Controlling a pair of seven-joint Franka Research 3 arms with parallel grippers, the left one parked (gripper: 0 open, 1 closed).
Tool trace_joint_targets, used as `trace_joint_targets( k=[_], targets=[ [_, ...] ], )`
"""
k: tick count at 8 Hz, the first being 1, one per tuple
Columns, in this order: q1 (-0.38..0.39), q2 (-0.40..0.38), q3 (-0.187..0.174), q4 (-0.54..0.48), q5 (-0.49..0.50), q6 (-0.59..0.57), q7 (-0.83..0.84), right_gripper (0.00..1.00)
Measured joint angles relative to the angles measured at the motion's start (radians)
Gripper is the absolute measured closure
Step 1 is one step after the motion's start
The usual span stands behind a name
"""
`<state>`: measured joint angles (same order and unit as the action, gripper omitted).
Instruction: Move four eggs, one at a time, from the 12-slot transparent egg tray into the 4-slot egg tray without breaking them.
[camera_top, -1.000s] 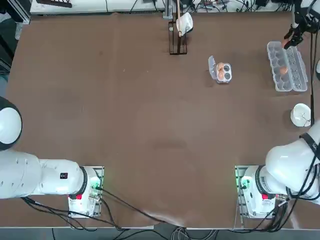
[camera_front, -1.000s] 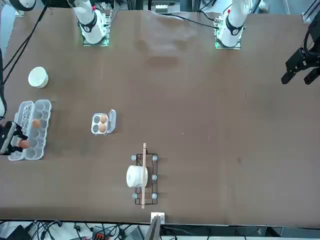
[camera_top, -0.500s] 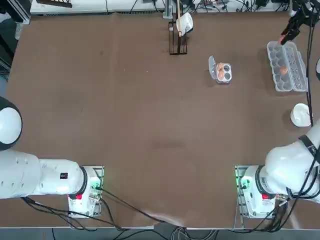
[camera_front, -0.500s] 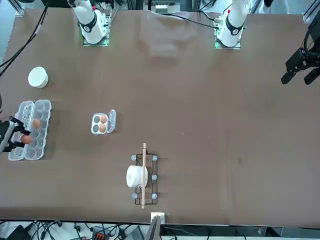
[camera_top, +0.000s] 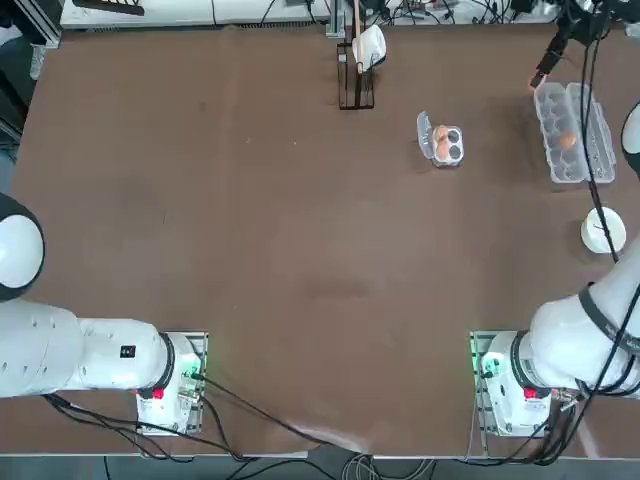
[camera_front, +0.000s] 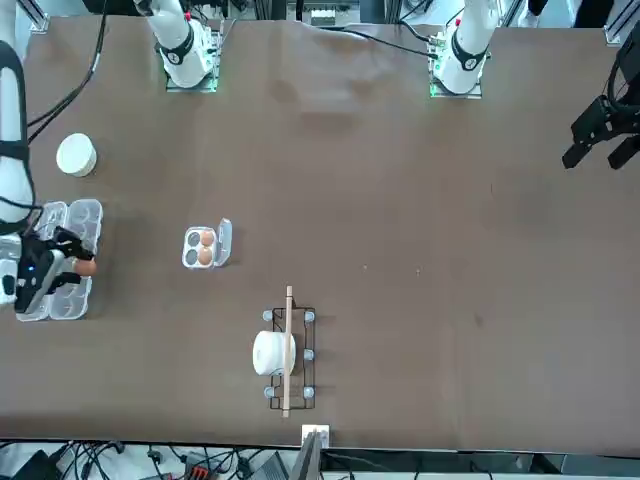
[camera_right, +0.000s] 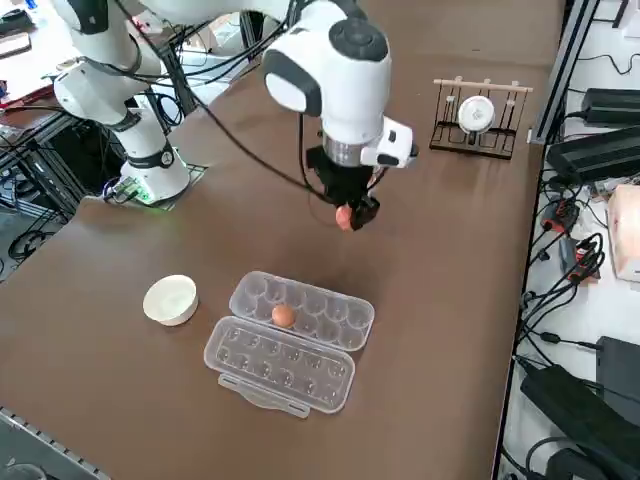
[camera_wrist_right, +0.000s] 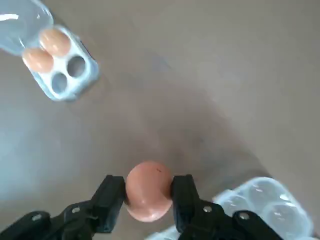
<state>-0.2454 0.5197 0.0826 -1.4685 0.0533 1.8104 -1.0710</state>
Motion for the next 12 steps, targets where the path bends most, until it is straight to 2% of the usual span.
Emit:
trace_joint_targets(
  k=[3,6,10,12],
  targets=[
    [0.098,-0.088,0.002,-0.144,0.003,0.08,0.25,0.44],
    [0.184,-0.12,0.002,-0.294,0.003,0.237,0.457,0.44],
    [0.258,-0.161,0.002,-0.485,0.003,0.448,0.609,0.44],
    [0.29,-0.177,0.002,-0.532,0.003,0.483,0.671,0.44]
  ],
)
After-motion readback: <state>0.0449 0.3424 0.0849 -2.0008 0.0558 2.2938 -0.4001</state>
